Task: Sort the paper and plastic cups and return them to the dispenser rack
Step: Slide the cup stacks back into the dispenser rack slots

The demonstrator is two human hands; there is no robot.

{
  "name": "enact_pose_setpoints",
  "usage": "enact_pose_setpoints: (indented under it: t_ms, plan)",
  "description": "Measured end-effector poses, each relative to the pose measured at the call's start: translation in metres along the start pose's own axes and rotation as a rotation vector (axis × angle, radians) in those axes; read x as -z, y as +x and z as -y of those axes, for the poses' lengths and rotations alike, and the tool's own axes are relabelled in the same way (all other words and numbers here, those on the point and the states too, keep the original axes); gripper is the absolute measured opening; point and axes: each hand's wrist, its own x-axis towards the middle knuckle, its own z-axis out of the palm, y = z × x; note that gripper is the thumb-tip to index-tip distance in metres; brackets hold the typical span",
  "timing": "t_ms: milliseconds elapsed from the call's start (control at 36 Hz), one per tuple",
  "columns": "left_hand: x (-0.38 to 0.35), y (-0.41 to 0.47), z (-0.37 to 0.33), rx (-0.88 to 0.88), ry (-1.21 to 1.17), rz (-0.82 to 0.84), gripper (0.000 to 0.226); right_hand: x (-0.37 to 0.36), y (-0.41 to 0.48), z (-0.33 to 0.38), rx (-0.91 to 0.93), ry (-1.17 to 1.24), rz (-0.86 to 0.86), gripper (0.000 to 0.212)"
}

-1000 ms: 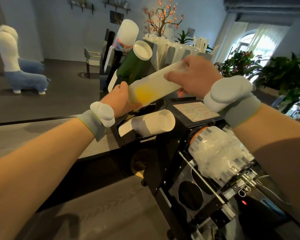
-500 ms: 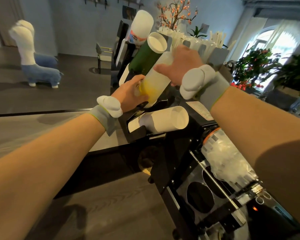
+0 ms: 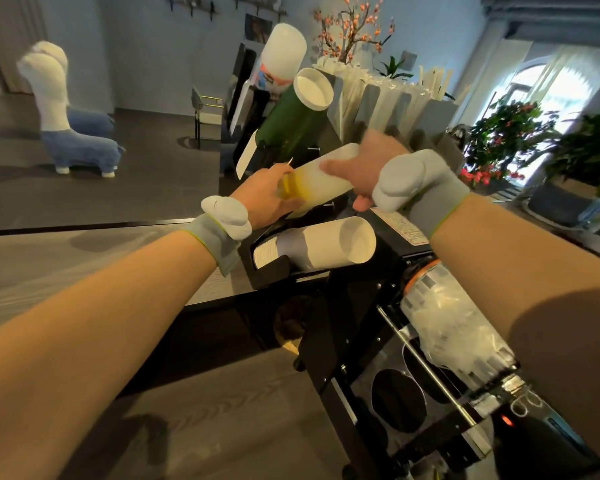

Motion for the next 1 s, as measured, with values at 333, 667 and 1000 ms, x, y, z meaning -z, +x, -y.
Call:
enact_pose_setpoints:
  t_ms: [333, 667, 1000]
  plan:
    - [-0.008, -0.001, 0.002, -0.003, -0.109, 0.011, 0.067, -0.029, 0.009, 0.01, 0.125, -0.22, -0.063, 0.053]
    - [0.025, -0.047, 0.019, 0.1, -0.197, -0.018, 0.052, -0.041, -0.028, 0.024, 0.277, -0.073, -0.28, 0.06]
    - [0.093, -0.194, 0.092, 0.233, -0.202, 0.013, 0.012, -0.143, -0.101, 0.09, 0.518, 0.237, 0.018, 0.021]
